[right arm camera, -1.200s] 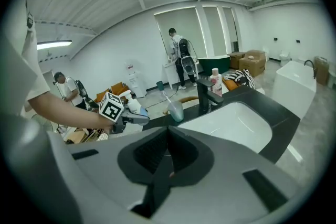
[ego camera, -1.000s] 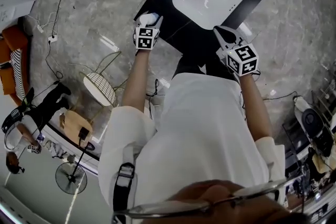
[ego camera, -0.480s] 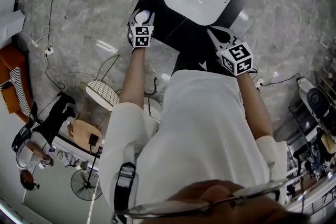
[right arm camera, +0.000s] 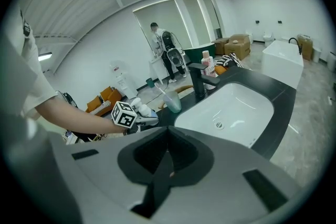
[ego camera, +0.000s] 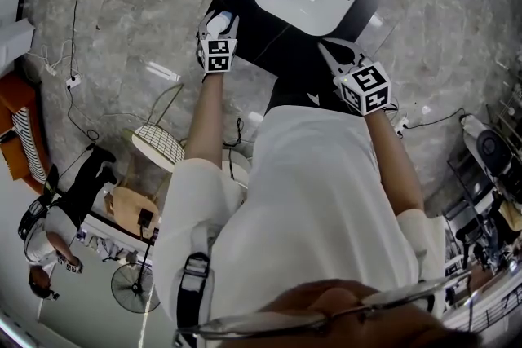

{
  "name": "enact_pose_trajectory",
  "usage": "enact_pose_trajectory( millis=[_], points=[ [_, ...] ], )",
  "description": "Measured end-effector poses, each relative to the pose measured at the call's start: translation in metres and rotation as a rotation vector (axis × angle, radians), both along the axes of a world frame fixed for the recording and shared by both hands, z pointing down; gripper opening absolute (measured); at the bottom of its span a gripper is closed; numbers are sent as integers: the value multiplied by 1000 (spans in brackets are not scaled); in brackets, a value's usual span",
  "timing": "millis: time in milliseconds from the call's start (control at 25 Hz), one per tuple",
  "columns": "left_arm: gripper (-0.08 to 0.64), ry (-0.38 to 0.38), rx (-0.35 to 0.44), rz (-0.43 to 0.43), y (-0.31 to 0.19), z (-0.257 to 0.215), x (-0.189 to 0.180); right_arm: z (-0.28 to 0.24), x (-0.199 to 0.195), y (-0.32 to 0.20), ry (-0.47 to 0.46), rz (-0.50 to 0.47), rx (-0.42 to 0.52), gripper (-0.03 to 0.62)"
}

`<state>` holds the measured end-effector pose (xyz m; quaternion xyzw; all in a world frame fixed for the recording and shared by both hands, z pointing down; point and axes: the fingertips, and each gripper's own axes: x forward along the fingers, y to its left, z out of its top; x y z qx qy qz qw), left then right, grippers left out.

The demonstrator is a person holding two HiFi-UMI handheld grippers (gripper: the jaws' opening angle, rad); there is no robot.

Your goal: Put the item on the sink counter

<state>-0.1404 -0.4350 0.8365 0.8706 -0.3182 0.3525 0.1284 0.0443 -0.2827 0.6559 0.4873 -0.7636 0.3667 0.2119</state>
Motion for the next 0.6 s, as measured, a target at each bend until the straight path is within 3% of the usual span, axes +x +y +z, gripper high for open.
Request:
enact_pose_trajectory(
  millis=[120,240,600],
  points=[
    [266,21,0,-19,6,-2,3,-4,0,5,0,-5,4,5],
    [353,38,-11,-44,8,-2,-1,-5,-2,7,10,-11,9,5],
    [360,53,9,-110,16,-25,-20,-19,-3,17,36,-15,50,5]
  ],
)
